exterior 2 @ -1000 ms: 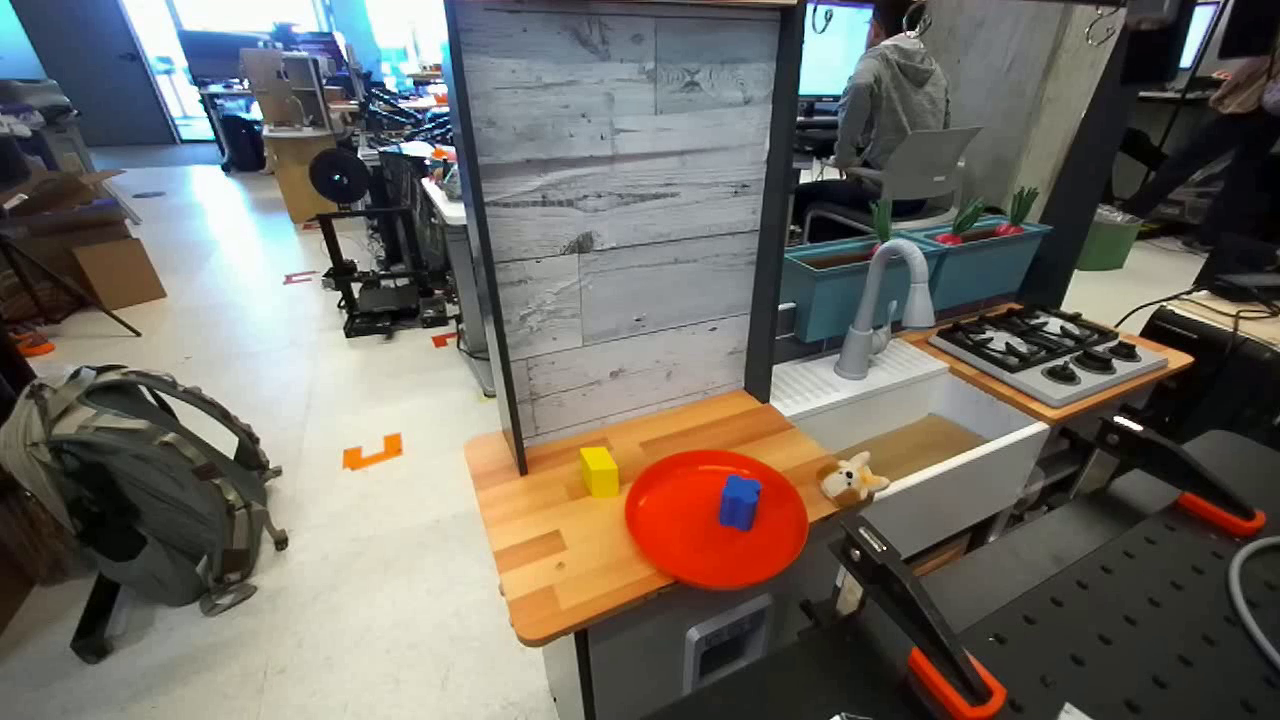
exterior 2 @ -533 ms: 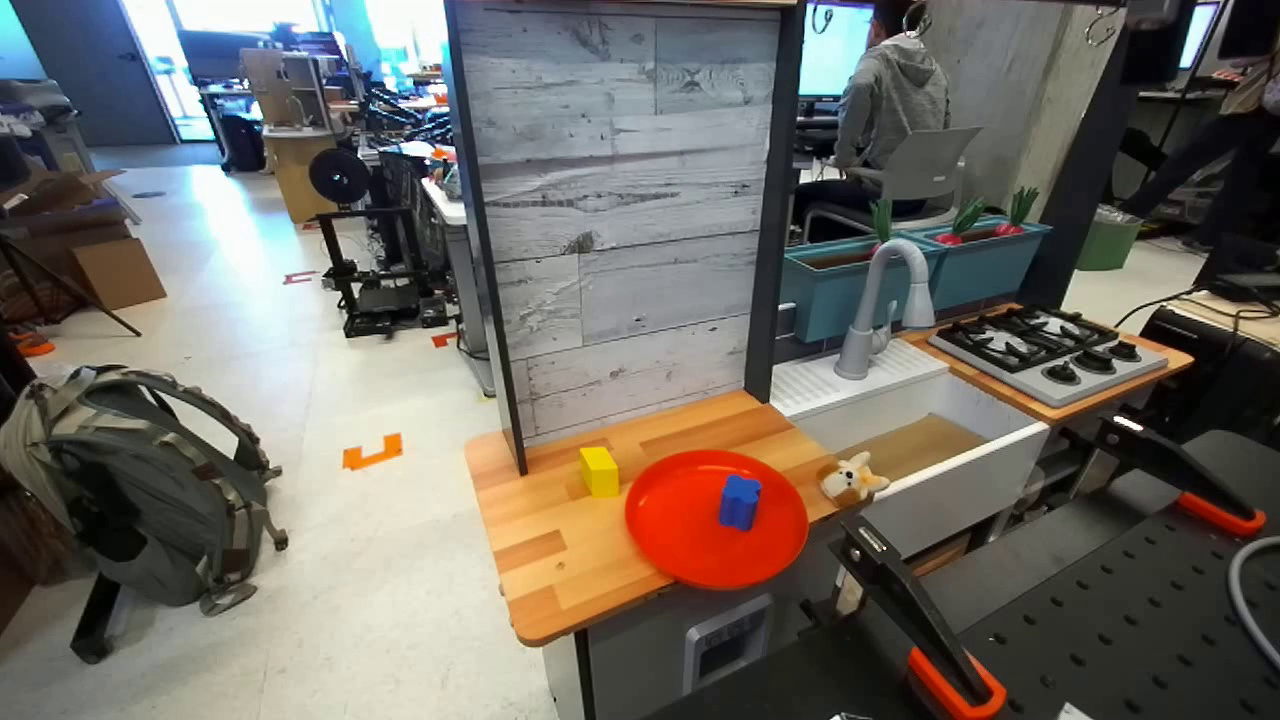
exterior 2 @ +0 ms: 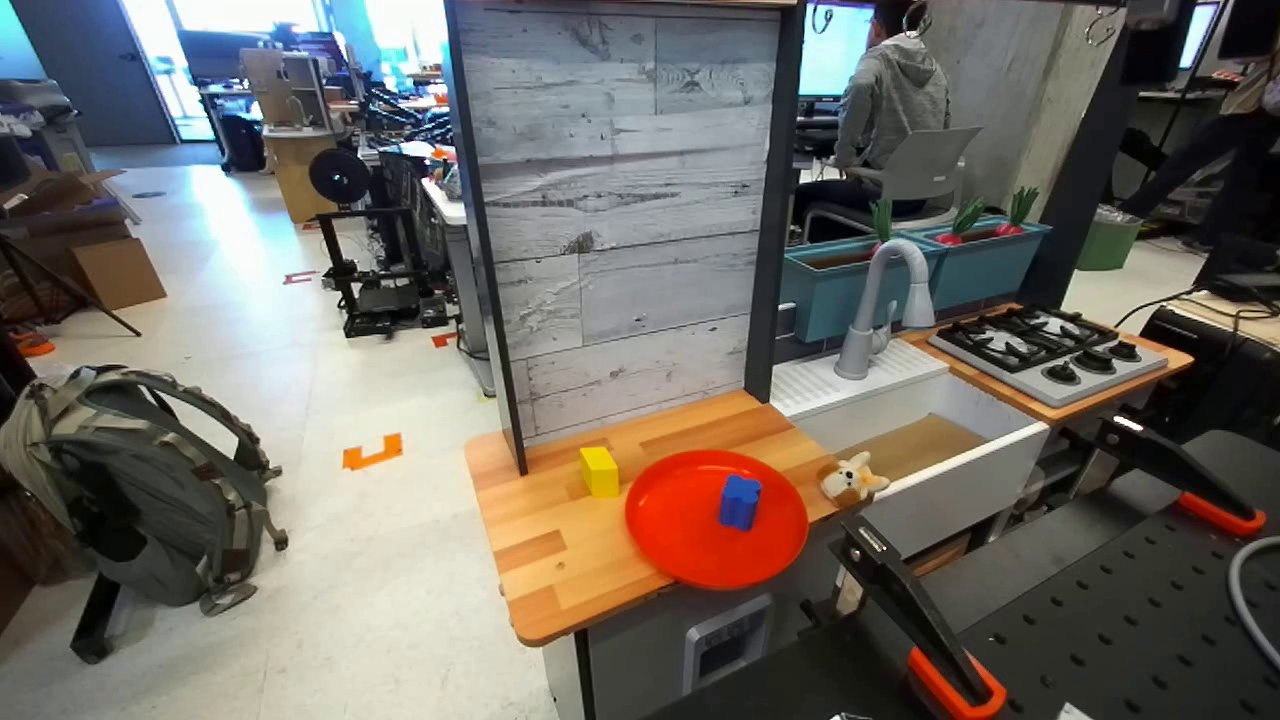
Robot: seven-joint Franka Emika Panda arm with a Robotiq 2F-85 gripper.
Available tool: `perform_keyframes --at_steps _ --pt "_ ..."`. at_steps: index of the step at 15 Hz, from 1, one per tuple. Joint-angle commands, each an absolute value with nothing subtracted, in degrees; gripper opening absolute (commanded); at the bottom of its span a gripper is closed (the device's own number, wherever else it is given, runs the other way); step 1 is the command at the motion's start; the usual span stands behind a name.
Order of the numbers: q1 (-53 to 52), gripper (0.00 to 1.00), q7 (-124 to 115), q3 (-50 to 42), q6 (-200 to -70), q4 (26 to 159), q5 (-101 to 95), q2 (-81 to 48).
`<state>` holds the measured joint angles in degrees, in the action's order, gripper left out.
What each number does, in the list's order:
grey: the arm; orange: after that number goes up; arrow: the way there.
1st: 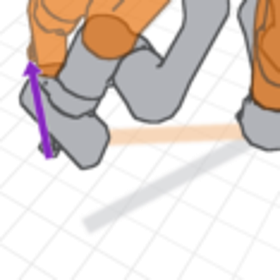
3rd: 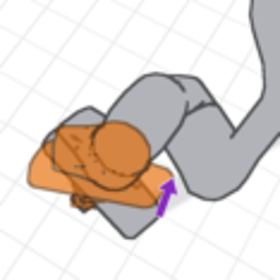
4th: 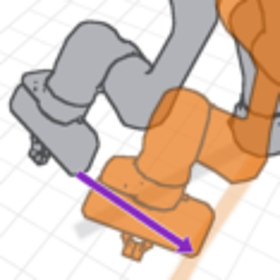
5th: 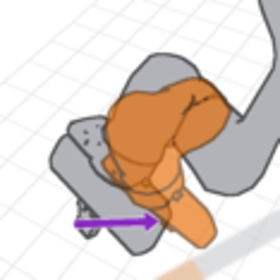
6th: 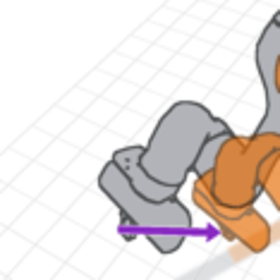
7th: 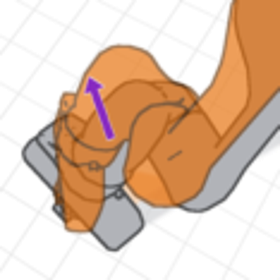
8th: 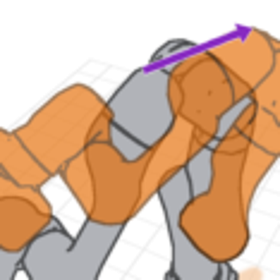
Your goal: Move the doll away from you
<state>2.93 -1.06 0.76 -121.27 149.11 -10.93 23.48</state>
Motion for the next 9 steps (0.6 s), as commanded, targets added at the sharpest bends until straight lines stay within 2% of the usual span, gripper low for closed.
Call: perform_keyframes --at_steps 1,6,9 --pt "2.68 1.0 -1.14 0.53 -121.16 149.04 -11.01 23.48" --pt "2.68 1.0 -1.14 0.53 -121.16 149.04 -11.01 23.48" --pt "2.23 1.0 -1.16 0.22 -124.36 145.65 -9.51 18.4"
